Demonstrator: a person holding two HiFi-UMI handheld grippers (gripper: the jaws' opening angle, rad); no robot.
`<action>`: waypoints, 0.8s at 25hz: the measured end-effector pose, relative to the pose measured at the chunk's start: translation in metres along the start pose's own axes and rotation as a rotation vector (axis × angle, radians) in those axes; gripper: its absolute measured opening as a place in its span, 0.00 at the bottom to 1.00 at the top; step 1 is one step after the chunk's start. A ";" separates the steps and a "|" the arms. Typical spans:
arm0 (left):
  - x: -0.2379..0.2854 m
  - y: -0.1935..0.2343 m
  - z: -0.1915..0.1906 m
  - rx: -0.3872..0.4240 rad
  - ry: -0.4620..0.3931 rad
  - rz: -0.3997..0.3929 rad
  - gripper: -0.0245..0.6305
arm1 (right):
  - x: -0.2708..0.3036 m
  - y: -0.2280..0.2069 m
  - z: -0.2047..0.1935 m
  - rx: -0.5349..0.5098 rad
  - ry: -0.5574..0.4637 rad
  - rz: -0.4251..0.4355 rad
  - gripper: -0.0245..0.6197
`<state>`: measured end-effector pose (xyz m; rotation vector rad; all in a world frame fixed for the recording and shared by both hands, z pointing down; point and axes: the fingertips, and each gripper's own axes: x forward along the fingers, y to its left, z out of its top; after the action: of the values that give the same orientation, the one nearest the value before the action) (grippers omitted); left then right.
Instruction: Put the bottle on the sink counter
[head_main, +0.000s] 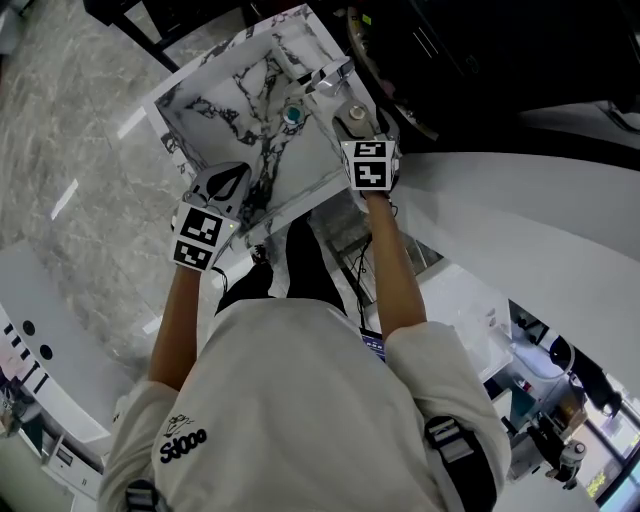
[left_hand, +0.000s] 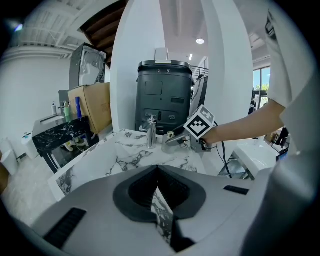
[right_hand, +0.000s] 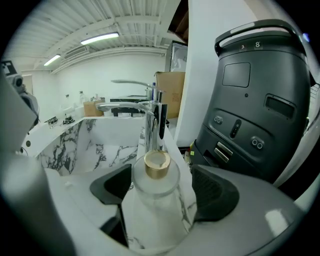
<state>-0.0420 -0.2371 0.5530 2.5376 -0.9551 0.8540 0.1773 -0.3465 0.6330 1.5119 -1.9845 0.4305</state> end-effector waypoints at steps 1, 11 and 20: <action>-0.003 -0.001 0.000 0.003 -0.002 0.000 0.04 | -0.004 0.000 0.003 0.004 -0.011 -0.003 0.62; -0.034 0.013 0.010 0.033 -0.070 0.026 0.04 | -0.059 0.002 0.026 0.068 -0.080 -0.009 0.62; -0.063 0.028 0.037 0.066 -0.186 0.058 0.04 | -0.123 -0.001 0.043 0.154 -0.155 -0.054 0.56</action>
<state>-0.0834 -0.2433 0.4861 2.6957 -1.0765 0.6850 0.1876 -0.2795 0.5222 1.7376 -2.0629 0.4646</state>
